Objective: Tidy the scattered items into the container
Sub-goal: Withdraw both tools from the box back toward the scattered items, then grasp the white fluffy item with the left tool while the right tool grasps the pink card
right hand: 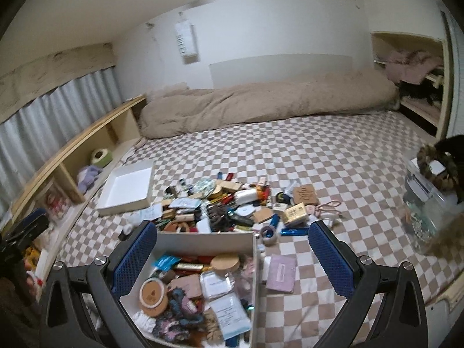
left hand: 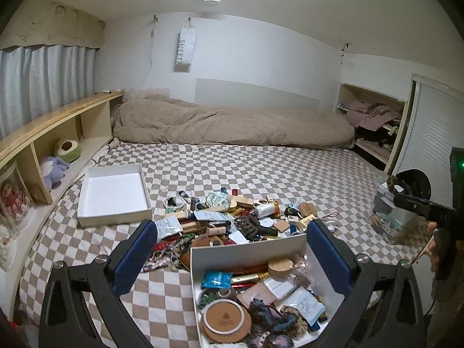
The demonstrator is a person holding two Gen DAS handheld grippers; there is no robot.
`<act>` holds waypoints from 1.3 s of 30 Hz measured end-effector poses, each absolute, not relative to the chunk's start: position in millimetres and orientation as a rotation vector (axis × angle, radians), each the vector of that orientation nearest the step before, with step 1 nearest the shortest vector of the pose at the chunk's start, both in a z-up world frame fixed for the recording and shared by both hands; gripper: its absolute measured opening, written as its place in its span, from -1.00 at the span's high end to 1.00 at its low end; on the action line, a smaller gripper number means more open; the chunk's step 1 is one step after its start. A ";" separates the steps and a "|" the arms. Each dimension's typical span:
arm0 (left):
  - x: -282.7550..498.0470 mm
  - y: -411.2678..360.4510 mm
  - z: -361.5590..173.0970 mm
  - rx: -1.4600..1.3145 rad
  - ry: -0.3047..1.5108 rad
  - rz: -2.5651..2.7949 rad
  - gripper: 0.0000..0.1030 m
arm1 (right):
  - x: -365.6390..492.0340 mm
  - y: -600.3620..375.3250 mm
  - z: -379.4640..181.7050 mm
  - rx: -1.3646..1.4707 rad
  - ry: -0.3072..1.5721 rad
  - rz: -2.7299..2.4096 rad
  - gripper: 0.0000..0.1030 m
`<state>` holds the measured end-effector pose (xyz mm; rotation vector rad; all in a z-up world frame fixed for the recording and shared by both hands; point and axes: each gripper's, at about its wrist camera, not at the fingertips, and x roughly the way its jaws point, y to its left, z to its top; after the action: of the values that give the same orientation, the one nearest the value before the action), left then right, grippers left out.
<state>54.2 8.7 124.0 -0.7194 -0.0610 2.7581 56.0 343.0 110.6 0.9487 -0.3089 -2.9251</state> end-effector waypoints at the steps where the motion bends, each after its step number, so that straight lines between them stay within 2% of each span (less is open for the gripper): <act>1: 50.5 6.9 124.1 -0.716 -0.055 2.761 -1.00 | 50.1 349.6 107.3 0.958 -0.312 -2.928 -1.00; 17: -57.6 -15.4 78.5 -0.905 -0.049 2.735 -1.00 | -42.4 380.1 33.7 1.159 -0.282 -2.800 -1.00; 26: -121.2 -46.2 28.3 -1.053 -0.109 2.764 -1.00 | -86.4 385.7 -5.5 1.169 -0.349 -2.777 -1.00; 35: -173.2 -66.5 -35.4 -1.248 -0.107 2.758 -1.00 | -121.6 406.3 -63.5 1.371 -0.367 -2.707 -1.00; 39: -186.1 -73.5 -53.7 -1.321 -0.148 2.740 -1.00 | -131.1 425.7 -92.5 1.475 -0.432 -2.668 -1.00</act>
<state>-186.1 -73.5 -53.7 -1.3205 -0.1482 2.7397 -131.1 425.7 -92.5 1.4748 -0.4320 -2.6683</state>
